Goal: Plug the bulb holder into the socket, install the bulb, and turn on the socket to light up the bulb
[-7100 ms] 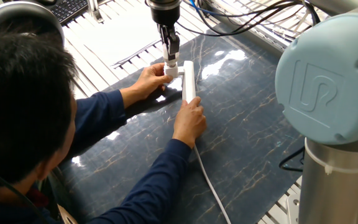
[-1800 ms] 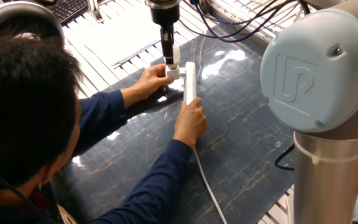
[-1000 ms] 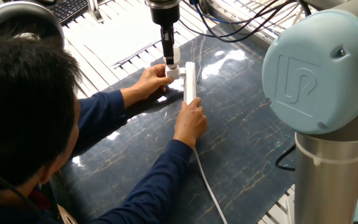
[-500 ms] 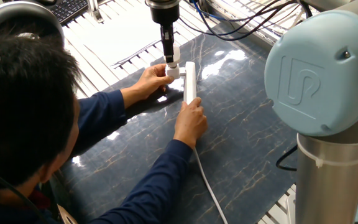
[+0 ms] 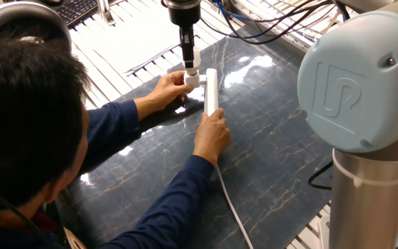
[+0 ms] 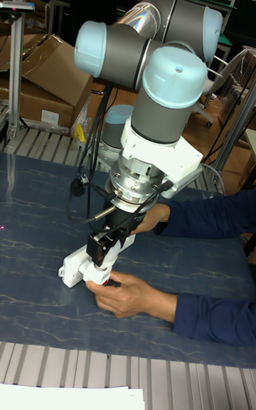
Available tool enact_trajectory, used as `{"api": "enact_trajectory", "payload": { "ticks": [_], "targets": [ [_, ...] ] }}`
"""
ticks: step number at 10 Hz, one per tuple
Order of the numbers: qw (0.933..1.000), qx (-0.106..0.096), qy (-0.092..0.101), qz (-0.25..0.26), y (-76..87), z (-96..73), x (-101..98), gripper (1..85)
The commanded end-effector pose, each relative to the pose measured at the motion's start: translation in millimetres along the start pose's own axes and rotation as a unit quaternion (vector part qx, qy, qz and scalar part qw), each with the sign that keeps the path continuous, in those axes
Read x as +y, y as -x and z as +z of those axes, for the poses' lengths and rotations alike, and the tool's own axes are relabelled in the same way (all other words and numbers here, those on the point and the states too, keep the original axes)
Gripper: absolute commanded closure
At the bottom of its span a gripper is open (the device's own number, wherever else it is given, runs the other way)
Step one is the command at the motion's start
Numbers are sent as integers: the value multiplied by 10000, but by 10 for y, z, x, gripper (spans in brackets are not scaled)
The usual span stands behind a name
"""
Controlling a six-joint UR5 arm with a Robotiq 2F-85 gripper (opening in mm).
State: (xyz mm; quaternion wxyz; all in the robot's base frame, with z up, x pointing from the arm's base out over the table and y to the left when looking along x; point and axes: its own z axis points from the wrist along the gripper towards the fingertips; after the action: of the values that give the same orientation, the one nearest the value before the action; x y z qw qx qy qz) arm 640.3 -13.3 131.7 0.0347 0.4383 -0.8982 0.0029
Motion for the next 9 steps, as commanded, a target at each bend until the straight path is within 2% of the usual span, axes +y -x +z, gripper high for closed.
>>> {"api": "enact_trajectory", "payload": {
  "ticks": [1,4,9],
  "targets": [
    [9997,-101,-208,64,17,-47,-97,260],
    [9988,-204,-447,-45,91,-103,-156,260],
    [9984,-367,-360,-215,136,-85,-53,260]
  ]
}}
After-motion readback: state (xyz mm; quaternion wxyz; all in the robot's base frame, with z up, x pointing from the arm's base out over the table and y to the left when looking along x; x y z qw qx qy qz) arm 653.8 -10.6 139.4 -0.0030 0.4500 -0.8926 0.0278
